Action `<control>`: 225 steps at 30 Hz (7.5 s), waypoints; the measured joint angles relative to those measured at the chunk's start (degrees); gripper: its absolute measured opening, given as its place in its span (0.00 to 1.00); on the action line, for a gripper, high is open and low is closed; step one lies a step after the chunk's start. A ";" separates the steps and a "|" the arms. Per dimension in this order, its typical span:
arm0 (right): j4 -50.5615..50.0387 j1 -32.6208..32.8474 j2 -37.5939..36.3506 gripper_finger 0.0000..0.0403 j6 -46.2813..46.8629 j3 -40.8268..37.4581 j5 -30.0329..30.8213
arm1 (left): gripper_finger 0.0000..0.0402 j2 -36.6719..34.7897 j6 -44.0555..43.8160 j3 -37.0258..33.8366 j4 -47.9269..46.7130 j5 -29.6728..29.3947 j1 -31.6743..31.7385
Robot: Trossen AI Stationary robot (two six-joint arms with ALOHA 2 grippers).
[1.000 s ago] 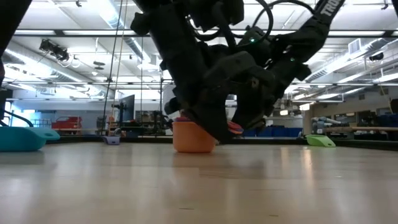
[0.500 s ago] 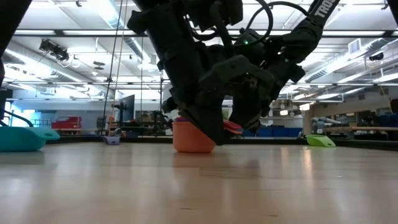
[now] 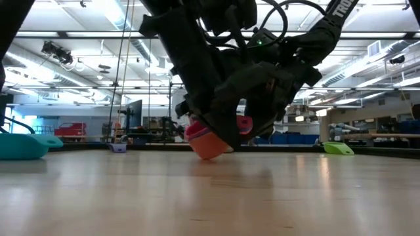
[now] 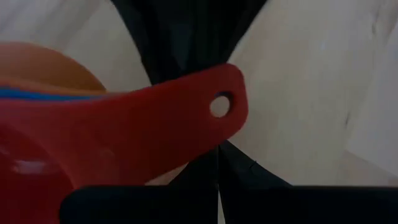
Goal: Nest measuring cups in basket
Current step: Adjust the stacked measuring cups, then stack the light blue measuring cup on top of the red measuring cup
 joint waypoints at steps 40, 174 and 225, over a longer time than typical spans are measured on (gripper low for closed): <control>-14.16 -4.58 -11.61 0.00 -11.22 -0.13 16.01 | 0.00 -2.12 1.72 4.26 -15.20 -4.01 1.88; -60.05 7.94 -52.94 0.00 -1.00 -0.09 26.56 | 0.00 -28.87 -44.31 1.85 -69.28 7.77 -9.59; -54.40 8.85 -52.92 0.00 2.14 -0.09 26.22 | 0.29 -42.11 -36.58 -33.75 -44.04 16.58 -10.85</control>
